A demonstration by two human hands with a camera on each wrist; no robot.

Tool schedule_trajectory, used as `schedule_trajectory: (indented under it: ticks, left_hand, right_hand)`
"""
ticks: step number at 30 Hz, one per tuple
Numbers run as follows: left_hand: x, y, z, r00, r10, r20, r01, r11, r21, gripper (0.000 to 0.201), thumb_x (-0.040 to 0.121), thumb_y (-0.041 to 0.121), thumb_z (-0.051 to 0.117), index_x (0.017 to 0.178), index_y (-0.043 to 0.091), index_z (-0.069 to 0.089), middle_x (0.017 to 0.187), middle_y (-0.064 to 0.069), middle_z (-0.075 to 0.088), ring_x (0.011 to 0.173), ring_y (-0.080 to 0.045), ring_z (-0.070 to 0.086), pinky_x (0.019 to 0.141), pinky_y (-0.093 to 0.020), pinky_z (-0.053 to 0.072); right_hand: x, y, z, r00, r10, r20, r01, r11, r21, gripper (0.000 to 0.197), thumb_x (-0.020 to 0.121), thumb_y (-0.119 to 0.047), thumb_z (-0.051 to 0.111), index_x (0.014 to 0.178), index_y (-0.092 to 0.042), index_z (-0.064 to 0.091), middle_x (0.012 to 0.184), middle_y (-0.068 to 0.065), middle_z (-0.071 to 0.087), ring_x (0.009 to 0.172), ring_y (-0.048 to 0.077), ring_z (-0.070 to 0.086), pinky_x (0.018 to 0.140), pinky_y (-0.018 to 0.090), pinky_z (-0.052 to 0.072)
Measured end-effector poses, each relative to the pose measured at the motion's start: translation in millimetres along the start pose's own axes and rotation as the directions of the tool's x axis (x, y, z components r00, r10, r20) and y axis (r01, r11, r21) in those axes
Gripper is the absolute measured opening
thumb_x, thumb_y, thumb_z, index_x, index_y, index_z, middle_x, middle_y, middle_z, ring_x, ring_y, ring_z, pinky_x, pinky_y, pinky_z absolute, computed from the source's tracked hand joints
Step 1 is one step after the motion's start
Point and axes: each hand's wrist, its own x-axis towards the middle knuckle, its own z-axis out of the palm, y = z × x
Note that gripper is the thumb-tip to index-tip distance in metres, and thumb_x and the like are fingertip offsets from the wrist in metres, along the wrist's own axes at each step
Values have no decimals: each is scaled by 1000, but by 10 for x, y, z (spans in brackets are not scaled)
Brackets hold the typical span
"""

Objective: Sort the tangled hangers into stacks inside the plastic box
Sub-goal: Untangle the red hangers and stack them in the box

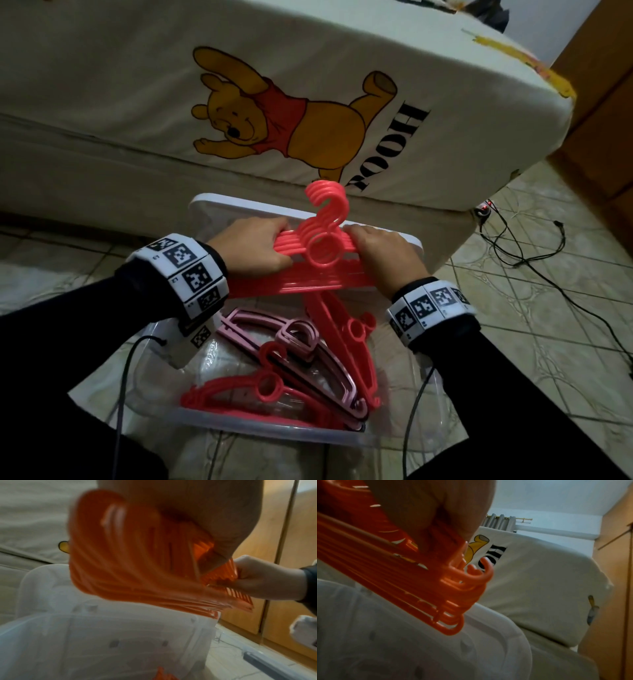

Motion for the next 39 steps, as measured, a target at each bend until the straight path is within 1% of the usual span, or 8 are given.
schedule_trajectory:
  ticks: [4, 9, 14, 16, 21, 26, 32, 39]
  left_hand:
    - [12, -30, 26, 999, 19, 44, -17, 999, -45, 16, 76, 30, 65, 75, 29, 48, 76, 10, 58, 70, -7, 55, 61, -26, 38]
    - [7, -59, 122, 993, 24, 114, -20, 999, -32, 14, 80, 29, 62, 80, 25, 48, 82, 4, 59, 77, -19, 55, 68, -28, 39]
    - [40, -191, 337, 993, 5, 120, -57, 898, 435, 37, 87, 34, 54, 119, 18, 45, 117, -7, 59, 107, -29, 57, 85, -37, 44]
    - [59, -254, 441, 994, -35, 107, -22, 871, 491, 39, 90, 28, 52, 126, 15, 42, 121, -9, 58, 110, -32, 58, 87, -42, 48]
    - [84, -420, 635, 975, -98, 200, -2, 895, 446, 32, 88, 13, 54, 120, 11, 49, 119, -17, 59, 111, -37, 57, 91, -42, 47]
    - [93, -515, 768, 964, -210, 164, 123, 897, 424, 29, 89, 18, 55, 117, 12, 58, 118, -16, 62, 110, -35, 59, 84, -37, 46]
    - [215, -791, 893, 919, -374, 121, 302, 869, 393, 27, 92, 8, 50, 116, 4, 61, 119, -20, 62, 112, -36, 58, 89, -38, 46]
    - [271, -1128, 1363, 832, -545, 103, 504, 821, 270, 21, 95, 12, 49, 106, 3, 65, 113, -15, 66, 103, -30, 63, 86, -34, 48]
  right_hand:
    - [-9, -50, 55, 997, -32, -74, 49, 972, 232, 33, 86, -15, 57, 119, -12, 54, 113, 10, 63, 104, 26, 57, 83, 31, 39]
    - [31, 6, 133, 998, 1, 56, -6, 997, 76, 18, 84, -9, 55, 98, -15, 64, 87, 12, 67, 84, 32, 63, 67, 28, 35]
    - [57, -71, 256, 978, 17, 208, -29, 998, 56, 18, 83, -22, 54, 96, -12, 62, 89, 16, 65, 86, 36, 62, 72, 37, 47]
    - [69, -154, 333, 972, 28, 235, -45, 997, 65, 17, 83, -26, 57, 92, -12, 60, 88, 16, 65, 86, 36, 63, 71, 36, 47]
    - [122, -287, 528, 955, 27, 294, -48, 997, 65, 16, 85, -20, 54, 95, -9, 60, 95, 20, 63, 92, 38, 62, 70, 34, 41]
    - [358, -364, 617, 929, -29, 369, 6, 998, 62, 22, 88, -25, 55, 99, -9, 66, 99, 20, 64, 96, 37, 62, 71, 33, 40]
    - [839, -504, 858, 894, -59, 445, 41, 998, 49, 28, 88, -30, 59, 106, -9, 67, 107, 19, 63, 100, 36, 61, 70, 30, 36]
    - [1146, -640, 1361, 870, -170, 463, 197, 980, -11, 12, 78, -22, 67, 84, -12, 65, 92, 9, 68, 86, 30, 67, 63, 25, 36]
